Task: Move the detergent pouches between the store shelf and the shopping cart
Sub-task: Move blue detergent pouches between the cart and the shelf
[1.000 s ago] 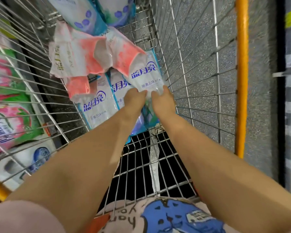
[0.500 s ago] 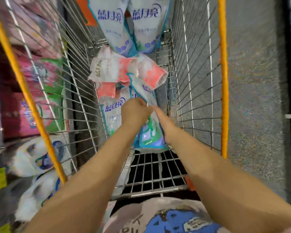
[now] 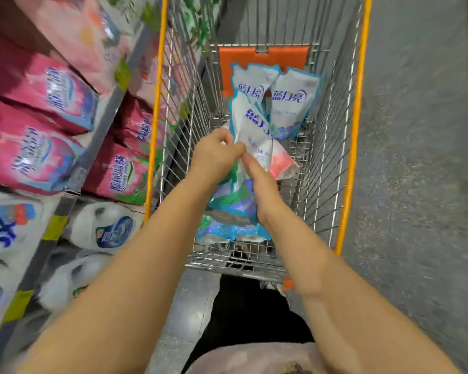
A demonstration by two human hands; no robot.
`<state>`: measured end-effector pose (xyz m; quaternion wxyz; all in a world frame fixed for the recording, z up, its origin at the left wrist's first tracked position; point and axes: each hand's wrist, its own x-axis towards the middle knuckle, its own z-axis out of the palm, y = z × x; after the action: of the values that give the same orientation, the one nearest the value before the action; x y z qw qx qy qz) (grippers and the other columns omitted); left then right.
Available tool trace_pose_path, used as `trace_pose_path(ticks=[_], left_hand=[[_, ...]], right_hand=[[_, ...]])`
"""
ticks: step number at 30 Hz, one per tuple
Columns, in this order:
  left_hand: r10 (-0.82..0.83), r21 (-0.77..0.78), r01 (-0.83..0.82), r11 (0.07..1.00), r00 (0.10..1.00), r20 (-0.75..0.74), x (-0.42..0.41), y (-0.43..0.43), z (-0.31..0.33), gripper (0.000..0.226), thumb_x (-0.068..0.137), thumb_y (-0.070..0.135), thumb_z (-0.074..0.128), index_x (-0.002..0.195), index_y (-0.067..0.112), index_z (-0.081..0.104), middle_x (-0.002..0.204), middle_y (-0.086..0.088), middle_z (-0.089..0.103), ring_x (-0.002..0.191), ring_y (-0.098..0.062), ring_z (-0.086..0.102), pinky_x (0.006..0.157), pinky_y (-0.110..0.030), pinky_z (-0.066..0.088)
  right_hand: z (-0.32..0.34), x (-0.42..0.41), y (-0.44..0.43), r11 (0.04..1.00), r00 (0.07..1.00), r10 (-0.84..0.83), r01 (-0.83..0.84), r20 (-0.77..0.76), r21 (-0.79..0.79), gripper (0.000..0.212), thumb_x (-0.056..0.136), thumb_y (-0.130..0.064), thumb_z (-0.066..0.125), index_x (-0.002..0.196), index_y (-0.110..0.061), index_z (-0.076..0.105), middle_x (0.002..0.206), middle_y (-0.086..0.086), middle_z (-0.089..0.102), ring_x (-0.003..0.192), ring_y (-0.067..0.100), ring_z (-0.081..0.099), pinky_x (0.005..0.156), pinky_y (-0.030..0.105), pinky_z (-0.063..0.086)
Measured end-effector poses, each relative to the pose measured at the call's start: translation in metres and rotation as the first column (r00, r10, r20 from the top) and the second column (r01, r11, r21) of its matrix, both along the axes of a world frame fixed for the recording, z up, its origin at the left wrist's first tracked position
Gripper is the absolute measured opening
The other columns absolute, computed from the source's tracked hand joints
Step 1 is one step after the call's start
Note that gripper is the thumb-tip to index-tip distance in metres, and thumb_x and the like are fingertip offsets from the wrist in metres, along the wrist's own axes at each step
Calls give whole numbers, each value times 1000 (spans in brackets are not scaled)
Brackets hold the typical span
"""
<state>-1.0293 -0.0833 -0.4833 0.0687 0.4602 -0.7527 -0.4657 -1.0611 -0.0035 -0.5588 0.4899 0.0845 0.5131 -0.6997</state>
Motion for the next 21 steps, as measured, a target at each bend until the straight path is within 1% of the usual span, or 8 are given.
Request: trace_pose_path(ticks=[3,8,10,12,14,16,19,21], left_hand=[[55,63,-47,997,991,-121,24,-6,30,32,77,10,61,58,18,37,56,2,37,53,-13,33,50,-26,28],[128,24,-128,992,931,-342,83,-10,97,28,78,12,62,64,21,38,61,2,39,48,-6,37,44,-20,30],[200,20,-216,976,858,-473,112,-6,124,22,77,13,65,73,19,44,66,0,48,55,-7,47,53,-20,40],[277,81,-290,954,739,-615,146,-4,148,22,75,12,65,87,17,48,72,-1,61,63,-13,58,61,-27,48],[322,154,-313,937,609,-725,185,-3,170,35,75,6,59,109,13,51,88,-1,71,72,-16,67,67,-30,54],[330,183,-314,932,521,-787,230,2,197,53,73,2,54,125,5,48,105,-14,68,81,-22,69,70,-33,56],[306,146,-347,926,467,-830,307,17,232,43,80,-2,53,123,2,50,99,-14,69,77,-23,69,66,-31,57],[289,90,-413,906,451,-844,365,28,254,41,76,1,56,118,6,53,93,-10,71,75,-21,70,64,-31,56]], right_hand=[[37,15,-7,998,994,2,-8,-113,-56,45,83,-31,69,120,-7,62,108,9,69,93,24,68,83,34,57],[105,44,-35,979,927,24,-97,-373,-178,83,48,-49,83,120,-16,59,111,4,70,102,23,67,92,46,52],[137,57,-45,946,908,26,-158,-419,-283,84,46,-39,85,121,-11,56,112,12,68,103,33,65,91,54,51],[172,75,-56,902,860,29,-242,-510,-357,99,49,-31,84,136,-11,41,120,14,63,109,33,62,94,54,48],[209,103,-64,863,795,60,-345,-604,-368,119,50,-29,87,148,-18,20,130,4,57,117,24,58,101,50,45],[243,144,-66,801,746,94,-450,-660,-395,123,52,-23,86,150,-19,11,130,-3,54,118,17,56,102,45,44],[283,220,-64,709,677,90,-559,-731,-430,112,54,-22,80,146,-17,18,123,-4,58,110,11,60,93,33,51],[305,278,-60,638,653,85,-616,-753,-462,117,50,-27,83,147,-13,20,128,2,58,112,15,60,93,36,52]])
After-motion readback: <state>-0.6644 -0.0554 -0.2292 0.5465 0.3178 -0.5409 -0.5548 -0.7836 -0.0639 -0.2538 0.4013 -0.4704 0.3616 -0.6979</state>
